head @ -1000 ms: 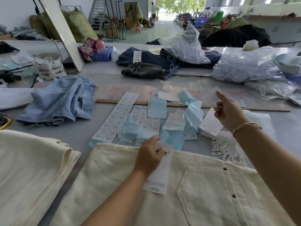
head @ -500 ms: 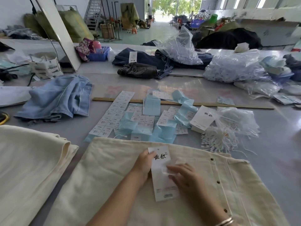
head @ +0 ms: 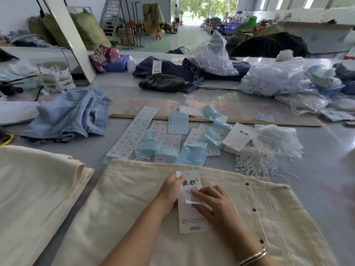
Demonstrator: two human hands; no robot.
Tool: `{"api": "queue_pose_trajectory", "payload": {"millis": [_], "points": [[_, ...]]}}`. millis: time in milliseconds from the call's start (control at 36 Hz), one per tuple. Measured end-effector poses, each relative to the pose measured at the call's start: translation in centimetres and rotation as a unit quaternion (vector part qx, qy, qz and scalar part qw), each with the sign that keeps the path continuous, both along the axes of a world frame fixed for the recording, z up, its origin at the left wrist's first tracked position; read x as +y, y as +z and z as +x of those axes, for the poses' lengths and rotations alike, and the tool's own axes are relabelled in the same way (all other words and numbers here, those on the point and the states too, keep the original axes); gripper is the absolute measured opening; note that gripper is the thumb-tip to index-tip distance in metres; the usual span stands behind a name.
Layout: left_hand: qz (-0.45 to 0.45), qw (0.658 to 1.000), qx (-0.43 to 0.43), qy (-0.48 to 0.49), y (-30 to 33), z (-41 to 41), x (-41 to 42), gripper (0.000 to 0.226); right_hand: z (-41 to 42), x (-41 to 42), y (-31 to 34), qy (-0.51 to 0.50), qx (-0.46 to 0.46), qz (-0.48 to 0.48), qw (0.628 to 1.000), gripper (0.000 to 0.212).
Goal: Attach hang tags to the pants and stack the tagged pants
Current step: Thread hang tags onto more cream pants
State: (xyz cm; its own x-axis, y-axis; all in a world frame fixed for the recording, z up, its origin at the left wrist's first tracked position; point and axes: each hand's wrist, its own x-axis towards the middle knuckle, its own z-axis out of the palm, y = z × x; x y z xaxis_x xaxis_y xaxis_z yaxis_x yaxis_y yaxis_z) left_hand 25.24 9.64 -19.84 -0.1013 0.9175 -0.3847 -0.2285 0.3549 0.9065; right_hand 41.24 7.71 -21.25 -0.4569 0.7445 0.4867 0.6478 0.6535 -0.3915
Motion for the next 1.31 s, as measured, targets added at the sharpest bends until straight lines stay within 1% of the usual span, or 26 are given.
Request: {"api": "queue_pose_trajectory", "payload": {"millis": [111, 194, 250, 333, 389, 444, 528, 583, 611, 639, 667, 694, 722, 750, 778, 806, 861, 889, 972, 1056, 1111, 1167, 1194, 1222, 1278, 1306], "points": [[0.012, 0.999, -0.026, -0.037, 0.1, -0.4, -0.2, 0.017, -0.3, -0.2, 0.3, -0.026, -0.05, -0.021, 0.998, 0.04], [0.02, 0.997, -0.04, -0.066, -0.1, -1.0, -0.6, 0.029, -0.2, 0.0, 0.4, -0.031, -0.046, -0.086, 0.995, 0.038], [0.021, 0.996, -0.055, -0.072, -0.2, -1.3, -0.7, 0.033, -0.1, 0.0, 0.2, -0.032, -0.041, -0.106, 0.993, 0.04], [0.023, 0.995, -0.087, -0.044, -0.4, -1.3, -0.7, 0.035, -0.1, 0.1, -0.2, -0.011, -0.043, -0.122, 0.992, 0.046], [0.023, 0.996, -0.083, -0.017, -0.5, -1.0, -0.5, 0.04, 0.1, 0.2, -0.3, 0.015, -0.05, -0.132, 0.99, 0.045], [0.022, 0.997, -0.076, 0.007, -0.6, -0.7, -0.4, 0.041, 0.3, 0.1, -0.4, 0.04, -0.077, -0.132, 0.987, 0.044], [0.007, 0.993, -0.107, 0.046, -0.8, -0.6, -0.2, 0.04, 0.1, -0.5, -0.2, 0.082, -0.141, -0.129, 0.978, 0.046], [0.01, 0.994, -0.101, 0.048, -0.7, -0.5, -0.1, 0.042, 0.2, -0.7, 0.1, 0.097, -0.139, -0.135, 0.976, 0.042], [0.021, 0.997, -0.064, 0.044, -0.8, -0.3, -0.1, 0.045, 0.4, -0.6, 0.3, 0.104, -0.112, -0.151, 0.977, 0.038], [0.041, 0.998, 0.01, 0.038, -1.0, -0.1, -0.2, 0.05, 0.7, -0.5, 0.7, 0.109, -0.062, -0.186, 0.975, 0.032], [0.069, 0.991, 0.11, 0.026, -1.3, 0.2, -0.3, 0.058, 1.0, -0.3, 1.2, 0.106, 0.015, -0.239, 0.965, 0.03], [0.105, 0.972, 0.21, 0.011, -1.6, 0.6, -0.6, 0.066, 1.4, 0.0, 1.8, 0.096, 0.111, -0.292, 0.945, 0.035], [0.142, 0.947, 0.289, 0.002, -1.8, 1.1, -1.0, 0.071, 2.1, 0.6, 2.3, 0.067, 0.208, -0.322, 0.921, 0.041], [0.18, 0.919, 0.351, -0.005, -2.0, 1.8, -1.5, 0.072, 2.9, 1.3, 2.7, 0.017, 0.274, -0.318, 0.907, 0.043], [0.219, 0.885, 0.411, -0.014, -2.1, 2.4, -2.0, 0.072, 3.8, 2.4, 2.9, -0.039, 0.295, -0.293, 0.909, 0.037], [0.255, 0.841, 0.476, -0.027, -2.2, 2.8, -2.3, 0.071, 4.8, 3.7, 3.0, -0.093, 0.272, -0.265, 0.92, 0.029], [0.309, 0.756, 0.575, -0.044, -2.6, 3.2, -2.5, 0.068, 7.0, 6.6, 2.9, -0.173, 0.182, -0.232, 0.94, 0.014], [0.32, 0.735, 0.596, -0.037, -2.6, 3.1, -2.5, 0.065, 7.9, 8.0, 2.8, -0.198, 0.135, -0.225, 0.944, 0.009], [0.293, 0.745, 0.598, -0.029, -2.7, 2.8, -2.3, 0.053, 9.9, 10.7, 2.0, -0.235, -0.009, -0.18, 0.955, 0.012], [0.3, 0.734, 0.609, -0.029, -3.0, 2.9, -2.2, 0.046, 10.2, 11.5, 1.6, -0.23, -0.134, -0.121, 0.956, 0.013], [0.299, 0.736, 0.607, -0.034, -3.0, 2.9, -2.1, 0.039, 10.0, 11.8, 1.5, -0.225, -0.199, -0.103, 0.948, 0.017], [0.295, 0.739, 0.605, -0.015, -3.1, 2.8, -2.0, 0.034, 9.8, 12.0, 1.4, -0.227, -0.224, -0.097, 0.943, 0.021], [0.291, 0.756, 0.587, -0.003, -3.0, 2.7, -2.0, 0.035, 9.7, 12.0, 1.3, -0.229, -0.224, -0.096, 0.943, 0.022], [0.284, 0.783, 0.553, 0.013, -2.8, 2.7, -1.9, 0.042, 9.7, 12.0, 1.3, -0.231, -0.222, -0.093, 0.943, 0.022], [0.274, 0.846, 0.453, 0.068, -2.1, 2.5, -1.6, 0.055, 9.6, 12.0, 1.2, -0.234, -0.209, -0.079, 0.946, 0.02], [0.262, 0.867, 0.415, 0.089, -1.7, 2.4, -1.2, 0.058, 9.7, 12.0, 1.1, -0.232, -0.185, -0.071, 0.952, 0.018]]}}
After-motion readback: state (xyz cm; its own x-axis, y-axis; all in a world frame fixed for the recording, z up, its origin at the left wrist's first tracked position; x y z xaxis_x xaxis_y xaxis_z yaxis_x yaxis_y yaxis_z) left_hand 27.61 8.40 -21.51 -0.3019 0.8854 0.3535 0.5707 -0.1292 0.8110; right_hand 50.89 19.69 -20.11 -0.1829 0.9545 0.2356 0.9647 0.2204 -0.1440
